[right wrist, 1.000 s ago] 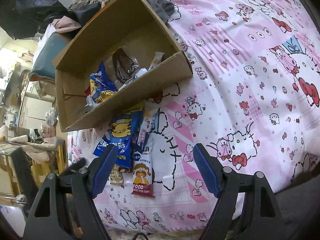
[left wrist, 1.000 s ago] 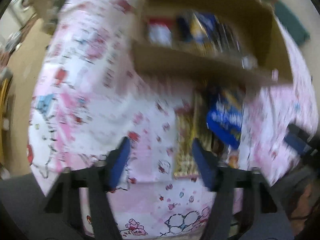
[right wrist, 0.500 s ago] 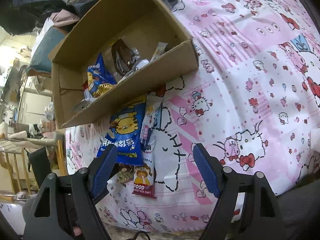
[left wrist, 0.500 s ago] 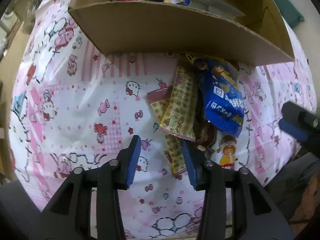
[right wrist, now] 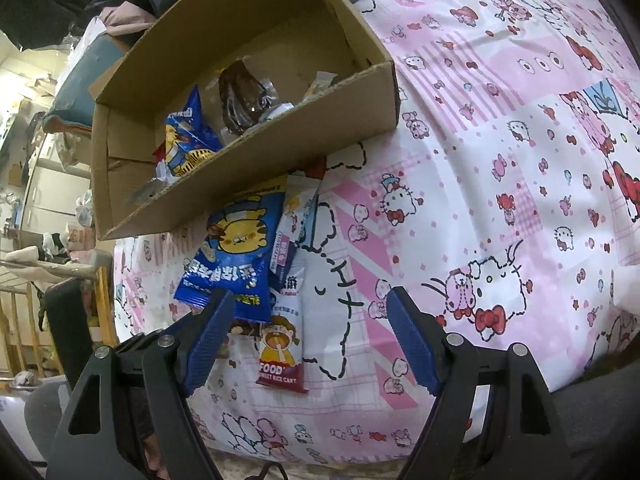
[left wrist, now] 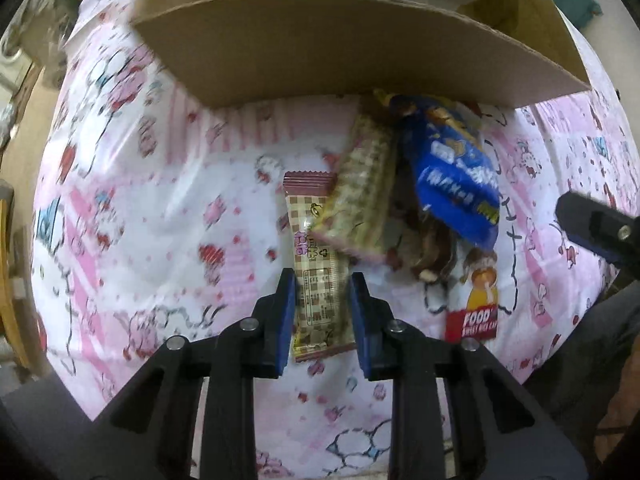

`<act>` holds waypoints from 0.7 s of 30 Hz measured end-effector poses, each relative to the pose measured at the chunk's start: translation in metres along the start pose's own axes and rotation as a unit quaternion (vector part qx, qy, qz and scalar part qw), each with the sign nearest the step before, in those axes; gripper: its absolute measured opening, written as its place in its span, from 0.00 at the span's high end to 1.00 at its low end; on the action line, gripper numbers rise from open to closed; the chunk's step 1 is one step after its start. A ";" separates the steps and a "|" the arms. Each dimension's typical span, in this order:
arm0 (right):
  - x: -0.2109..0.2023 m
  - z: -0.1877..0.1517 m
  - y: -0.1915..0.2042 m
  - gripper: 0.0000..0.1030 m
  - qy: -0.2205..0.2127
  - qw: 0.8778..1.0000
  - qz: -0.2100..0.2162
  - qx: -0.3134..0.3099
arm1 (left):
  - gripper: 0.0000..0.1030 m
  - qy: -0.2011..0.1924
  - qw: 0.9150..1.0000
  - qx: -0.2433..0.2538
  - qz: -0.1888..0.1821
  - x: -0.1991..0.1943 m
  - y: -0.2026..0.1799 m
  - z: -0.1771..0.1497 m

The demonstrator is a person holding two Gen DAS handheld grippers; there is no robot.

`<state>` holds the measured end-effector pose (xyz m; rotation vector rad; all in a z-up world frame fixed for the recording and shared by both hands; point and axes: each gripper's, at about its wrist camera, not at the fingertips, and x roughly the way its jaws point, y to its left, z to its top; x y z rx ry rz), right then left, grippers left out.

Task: Organize snacks
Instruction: 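Grasp the brown checkered wafer bar with the left gripper while the right grasps the white rice cake bar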

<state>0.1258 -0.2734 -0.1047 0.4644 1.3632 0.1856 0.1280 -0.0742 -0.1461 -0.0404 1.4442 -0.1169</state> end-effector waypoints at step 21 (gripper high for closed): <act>0.039 -0.040 0.043 0.69 0.066 0.981 -0.094 -0.158 | 0.78 -0.028 0.997 -0.068 -0.013 -0.044 0.058 -0.031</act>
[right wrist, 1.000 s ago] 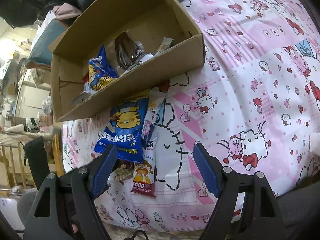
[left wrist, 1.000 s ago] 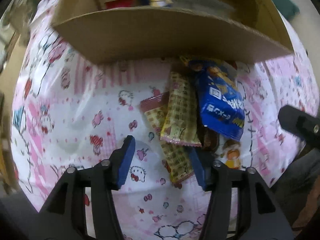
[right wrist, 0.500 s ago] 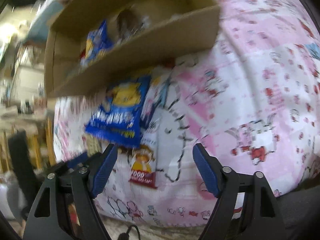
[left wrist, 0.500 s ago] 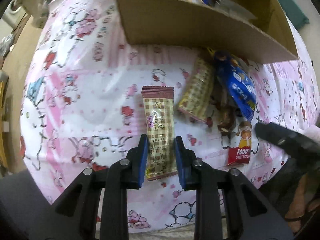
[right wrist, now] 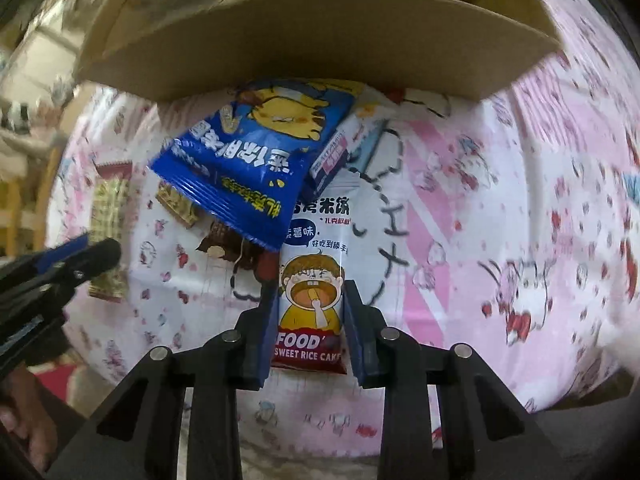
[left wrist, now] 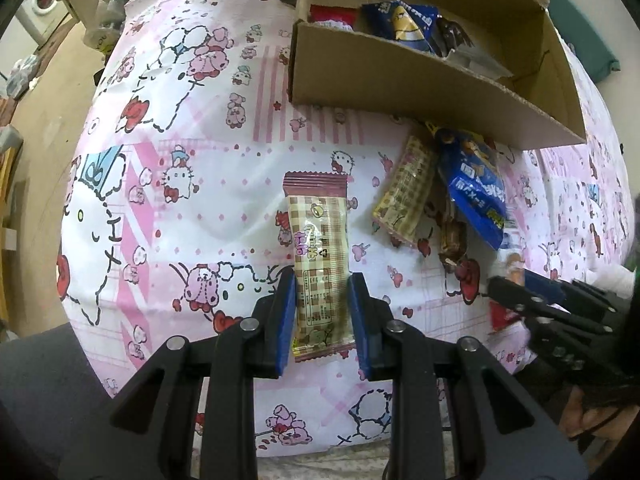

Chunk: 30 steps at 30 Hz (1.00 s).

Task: Organize snacks
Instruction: 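Grasp the brown checkered wafer bar with the left gripper while the right grasps the white rice cake bar, then carry both bars over the box and open both grippers to drop them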

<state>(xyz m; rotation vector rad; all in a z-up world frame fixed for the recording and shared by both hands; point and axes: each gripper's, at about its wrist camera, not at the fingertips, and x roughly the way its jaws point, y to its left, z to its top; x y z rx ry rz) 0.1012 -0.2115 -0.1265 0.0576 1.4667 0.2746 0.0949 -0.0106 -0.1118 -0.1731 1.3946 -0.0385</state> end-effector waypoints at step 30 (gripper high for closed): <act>-0.157 0.072 -0.054 0.69 -0.311 0.944 0.079 0.076 | 0.78 -0.233 0.972 0.014 -0.013 -0.148 -0.018 0.101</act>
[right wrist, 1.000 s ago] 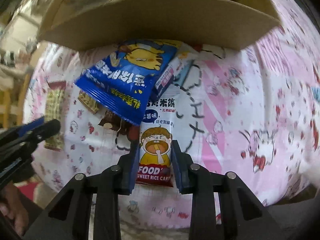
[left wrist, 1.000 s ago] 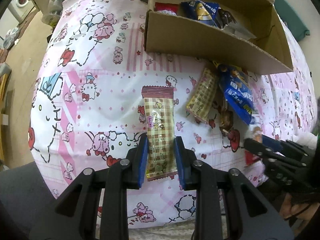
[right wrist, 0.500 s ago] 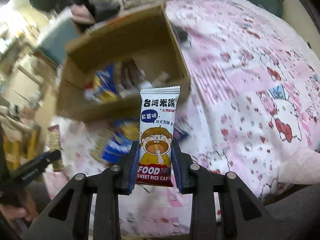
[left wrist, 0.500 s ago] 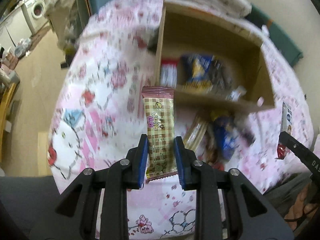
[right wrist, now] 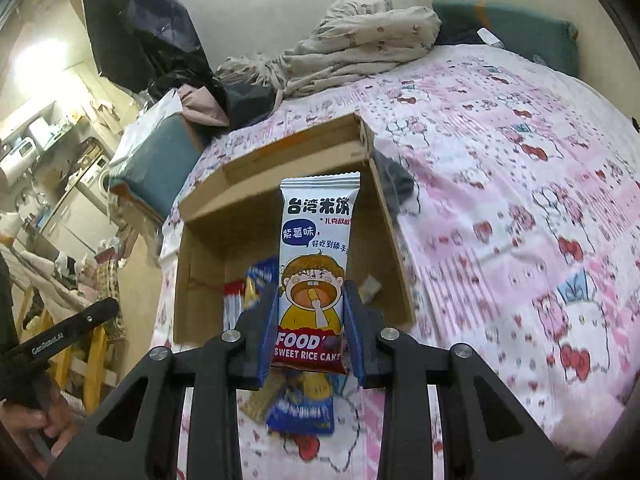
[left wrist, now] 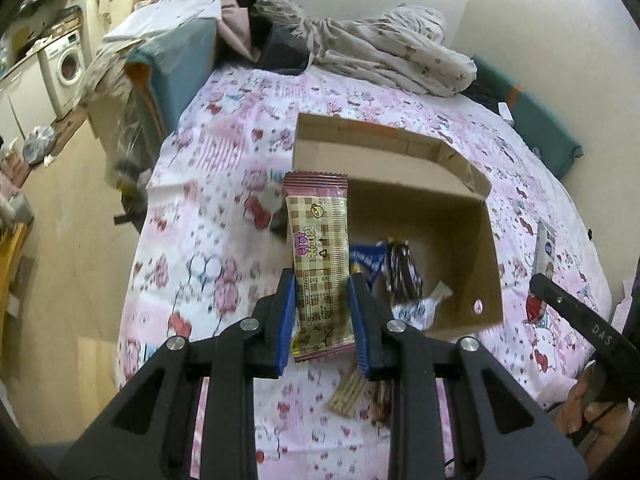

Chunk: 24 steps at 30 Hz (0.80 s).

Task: Organize snacks
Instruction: 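Carry both bars over the box and open both grippers to drop them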

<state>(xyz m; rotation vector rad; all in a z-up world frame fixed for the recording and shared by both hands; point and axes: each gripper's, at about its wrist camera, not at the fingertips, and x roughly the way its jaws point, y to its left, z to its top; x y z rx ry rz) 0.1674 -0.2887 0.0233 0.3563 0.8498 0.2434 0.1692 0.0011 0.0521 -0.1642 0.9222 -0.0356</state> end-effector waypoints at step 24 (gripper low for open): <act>0.122 0.008 -0.006 0.68 0.126 0.991 0.037 0.002 | 0.78 0.062 0.997 0.035 -0.028 0.117 -0.019 -0.010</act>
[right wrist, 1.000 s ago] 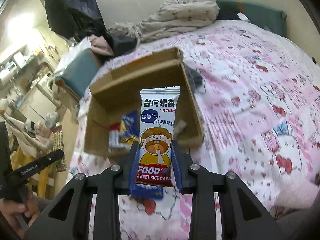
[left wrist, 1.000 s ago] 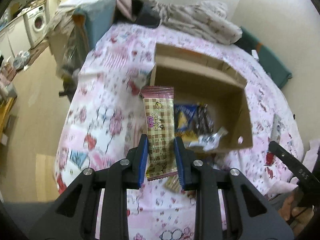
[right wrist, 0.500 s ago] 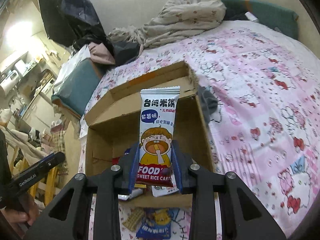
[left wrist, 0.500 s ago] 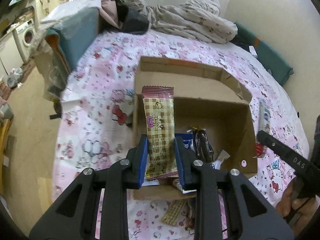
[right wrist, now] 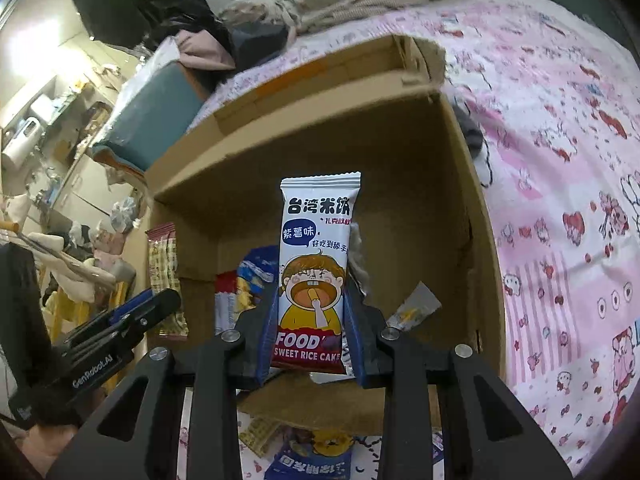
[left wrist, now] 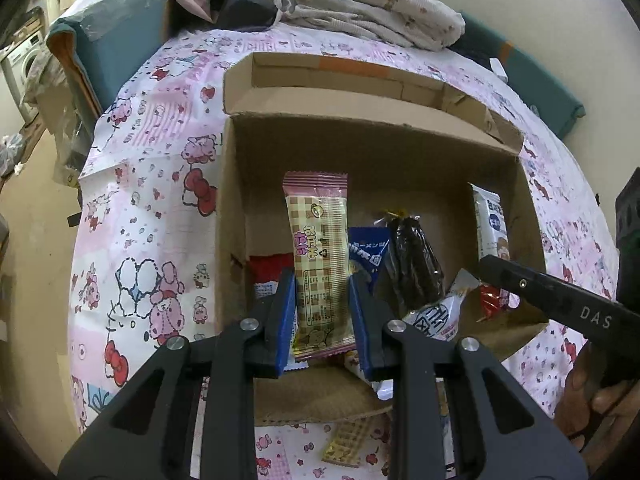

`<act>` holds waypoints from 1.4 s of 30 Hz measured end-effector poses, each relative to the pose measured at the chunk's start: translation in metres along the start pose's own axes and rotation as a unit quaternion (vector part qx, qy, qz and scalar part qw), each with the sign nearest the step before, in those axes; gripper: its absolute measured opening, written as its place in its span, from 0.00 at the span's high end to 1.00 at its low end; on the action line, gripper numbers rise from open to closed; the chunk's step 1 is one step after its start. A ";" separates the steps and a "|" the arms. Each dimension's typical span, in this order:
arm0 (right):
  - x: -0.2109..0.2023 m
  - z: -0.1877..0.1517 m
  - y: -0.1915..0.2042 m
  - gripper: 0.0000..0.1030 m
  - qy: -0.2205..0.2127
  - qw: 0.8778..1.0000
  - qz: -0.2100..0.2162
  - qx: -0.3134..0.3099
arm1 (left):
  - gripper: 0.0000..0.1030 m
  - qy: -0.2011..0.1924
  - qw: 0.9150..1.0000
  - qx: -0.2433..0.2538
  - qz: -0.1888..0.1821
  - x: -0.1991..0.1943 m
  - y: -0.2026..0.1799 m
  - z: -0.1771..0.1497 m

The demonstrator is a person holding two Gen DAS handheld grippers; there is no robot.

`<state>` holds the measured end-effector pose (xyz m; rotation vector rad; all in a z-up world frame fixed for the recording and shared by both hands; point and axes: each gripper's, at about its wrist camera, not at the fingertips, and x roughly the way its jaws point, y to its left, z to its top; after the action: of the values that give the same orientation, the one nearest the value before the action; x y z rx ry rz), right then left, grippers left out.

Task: Organize snacks
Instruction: 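Carry both bars over the box and open both grippers to drop them, then move both tools back down to the snacks beside the box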

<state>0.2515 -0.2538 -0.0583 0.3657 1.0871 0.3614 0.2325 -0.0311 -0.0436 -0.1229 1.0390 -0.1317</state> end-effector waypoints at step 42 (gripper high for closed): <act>-0.007 -0.003 0.006 0.43 -0.008 1.000 0.006 -0.001 | 0.33 0.009 1.000 0.005 -0.008 -0.011 -0.009 -0.010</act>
<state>0.2454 -0.2517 -0.0508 0.3737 1.0697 0.3702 0.2173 -0.0383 -0.0377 -0.1223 1.0555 -0.1528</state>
